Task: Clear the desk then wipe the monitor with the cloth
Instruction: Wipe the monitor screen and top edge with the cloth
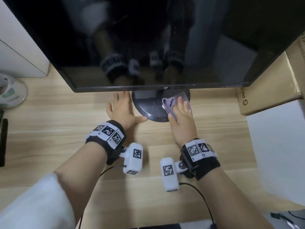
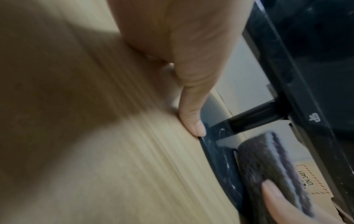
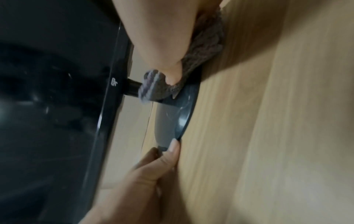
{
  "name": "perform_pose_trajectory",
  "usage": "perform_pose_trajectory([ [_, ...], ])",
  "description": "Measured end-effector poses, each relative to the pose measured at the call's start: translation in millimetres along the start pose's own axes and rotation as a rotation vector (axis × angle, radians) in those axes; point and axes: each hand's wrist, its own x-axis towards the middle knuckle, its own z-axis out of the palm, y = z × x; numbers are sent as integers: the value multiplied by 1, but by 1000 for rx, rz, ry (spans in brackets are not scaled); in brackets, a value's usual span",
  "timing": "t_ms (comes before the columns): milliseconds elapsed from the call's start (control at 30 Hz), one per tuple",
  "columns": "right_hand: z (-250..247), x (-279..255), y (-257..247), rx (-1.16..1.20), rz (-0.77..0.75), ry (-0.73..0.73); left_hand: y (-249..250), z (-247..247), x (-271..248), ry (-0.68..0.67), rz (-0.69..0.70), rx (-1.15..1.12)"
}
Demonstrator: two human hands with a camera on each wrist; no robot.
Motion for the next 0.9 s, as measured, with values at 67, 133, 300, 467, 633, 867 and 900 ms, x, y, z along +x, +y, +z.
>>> perform_pose_trajectory([
  [67,0,10,4,-135,-23,5,-4,5,3,13,23,35],
  [133,-2,28,7,-198,-19,48,-7,8,2,26,47,72],
  [300,-9,50,1,-277,13,105,-5,11,2,-29,19,111],
  [467,8,-3,-20,-308,-270,-93,-3,9,1,-43,-4,88],
  [633,6,-5,-15,-284,-274,-111,-5,7,1,-55,3,24],
  [867,3,14,-22,-255,-101,-8,-6,7,4,-18,14,-24],
  [900,9,6,-30,-248,-153,-45,-5,8,3,-16,11,-14],
])
